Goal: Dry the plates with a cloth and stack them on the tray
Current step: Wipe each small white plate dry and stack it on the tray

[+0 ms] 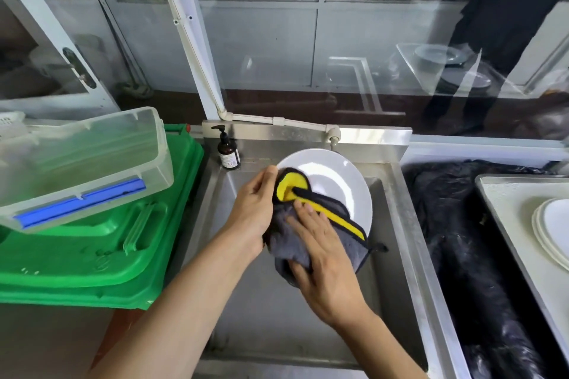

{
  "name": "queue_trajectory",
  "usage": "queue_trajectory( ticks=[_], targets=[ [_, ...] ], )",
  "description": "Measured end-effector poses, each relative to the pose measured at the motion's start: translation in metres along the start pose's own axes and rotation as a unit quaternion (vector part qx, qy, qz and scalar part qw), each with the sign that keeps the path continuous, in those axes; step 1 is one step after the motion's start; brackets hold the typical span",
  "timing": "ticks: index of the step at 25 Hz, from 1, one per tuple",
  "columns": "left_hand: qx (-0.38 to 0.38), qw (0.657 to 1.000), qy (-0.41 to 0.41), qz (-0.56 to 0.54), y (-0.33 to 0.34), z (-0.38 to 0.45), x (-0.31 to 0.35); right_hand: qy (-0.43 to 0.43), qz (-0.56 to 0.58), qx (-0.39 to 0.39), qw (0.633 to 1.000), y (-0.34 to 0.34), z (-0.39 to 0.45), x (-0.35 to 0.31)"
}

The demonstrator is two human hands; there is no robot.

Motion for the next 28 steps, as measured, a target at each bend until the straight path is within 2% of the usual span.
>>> queue_trajectory(
  ticks=[2, 4, 10, 16, 21, 25, 28],
  targets=[
    [-0.007, 1.000, 0.014, 0.017, 0.006, -0.004, -0.006, 0.068, -0.030, 0.038, 0.996, -0.013, 0.023, 0.019],
    [-0.008, 1.000, 0.013, 0.019, 0.011, -0.012, 0.001, 0.099, -0.053, 0.068, 0.991, -0.025, 0.043, 0.028],
    [0.011, 1.000, -0.009, -0.007, 0.004, -0.005, 0.007, 0.019, -0.024, 0.009, 1.000, 0.005, -0.005, -0.002],
    [0.012, 1.000, 0.001, -0.018, 0.008, -0.016, 0.011, 0.000, -0.072, 0.058, 0.996, -0.026, 0.051, 0.022],
    [0.056, 0.998, -0.005, -0.025, -0.001, -0.019, 0.008, 0.079, -0.116, 0.117, 0.983, -0.068, 0.043, 0.066],
    [0.067, 0.998, -0.003, -0.021, -0.005, -0.018, 0.021, 0.174, 0.027, 0.148, 0.973, -0.067, -0.001, 0.076],
    [0.080, 0.997, 0.000, -0.021, -0.005, -0.014, 0.023, 0.226, 0.070, 0.176, 0.955, -0.045, -0.031, 0.053]
  ],
)
Point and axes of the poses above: each hand's wrist, its own z-axis towards the middle knuckle, its own y-axis out of the palm, x = y × z, the point moved 6 cm from there along z, towards the middle knuckle, and after that the axes turned 13 degrees about -y, right-handed, at the moved point
